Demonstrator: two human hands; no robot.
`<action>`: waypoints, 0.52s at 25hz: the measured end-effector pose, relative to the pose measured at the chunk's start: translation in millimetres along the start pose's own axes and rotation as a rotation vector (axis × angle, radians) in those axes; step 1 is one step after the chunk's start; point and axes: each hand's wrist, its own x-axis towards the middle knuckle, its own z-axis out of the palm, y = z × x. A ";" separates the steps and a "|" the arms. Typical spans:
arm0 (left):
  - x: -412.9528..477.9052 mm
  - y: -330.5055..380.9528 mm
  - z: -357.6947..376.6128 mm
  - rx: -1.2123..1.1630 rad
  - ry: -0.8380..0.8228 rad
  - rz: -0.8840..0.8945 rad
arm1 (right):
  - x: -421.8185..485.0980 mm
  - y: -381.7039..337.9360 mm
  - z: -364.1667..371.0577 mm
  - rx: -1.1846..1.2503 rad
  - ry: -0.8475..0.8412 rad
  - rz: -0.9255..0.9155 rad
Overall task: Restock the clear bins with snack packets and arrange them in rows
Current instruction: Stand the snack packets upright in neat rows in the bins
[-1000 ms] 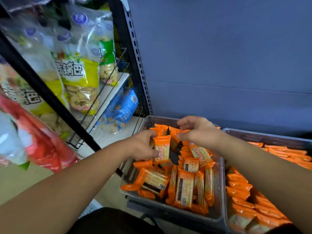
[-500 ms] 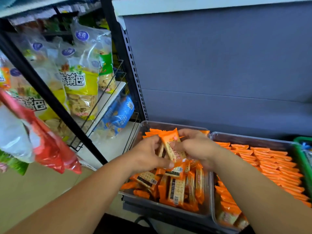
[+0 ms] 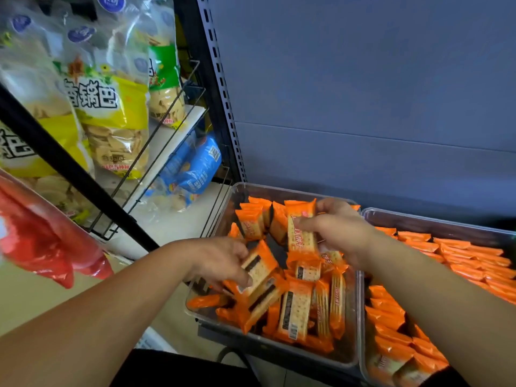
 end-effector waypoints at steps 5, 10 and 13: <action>-7.5 6.1 -13.4 -0.012 0.231 0.021 | 1.2 -3.1 6.4 0.032 0.009 0.011; -3.7 21.3 -1.6 -0.325 0.440 0.249 | -9.6 -5.9 2.1 0.268 -0.010 0.062; 4.6 34.2 12.5 -0.292 0.462 0.328 | -9.5 -6.8 -1.0 0.367 -0.056 0.053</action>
